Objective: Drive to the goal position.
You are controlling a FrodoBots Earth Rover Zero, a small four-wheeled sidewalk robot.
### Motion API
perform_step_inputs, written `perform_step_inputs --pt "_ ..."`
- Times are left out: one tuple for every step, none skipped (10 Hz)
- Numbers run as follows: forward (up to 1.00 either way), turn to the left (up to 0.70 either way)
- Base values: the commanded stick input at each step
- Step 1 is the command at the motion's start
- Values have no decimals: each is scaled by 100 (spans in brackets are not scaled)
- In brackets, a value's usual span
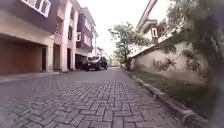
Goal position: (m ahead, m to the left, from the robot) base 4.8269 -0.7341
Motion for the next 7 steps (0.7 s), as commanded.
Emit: perform_step_inputs --pt "70 0" --pt "70 0" --pt "70 0" --pt "70 0" --pt "70 0" --pt "70 0" --pt "70 0"
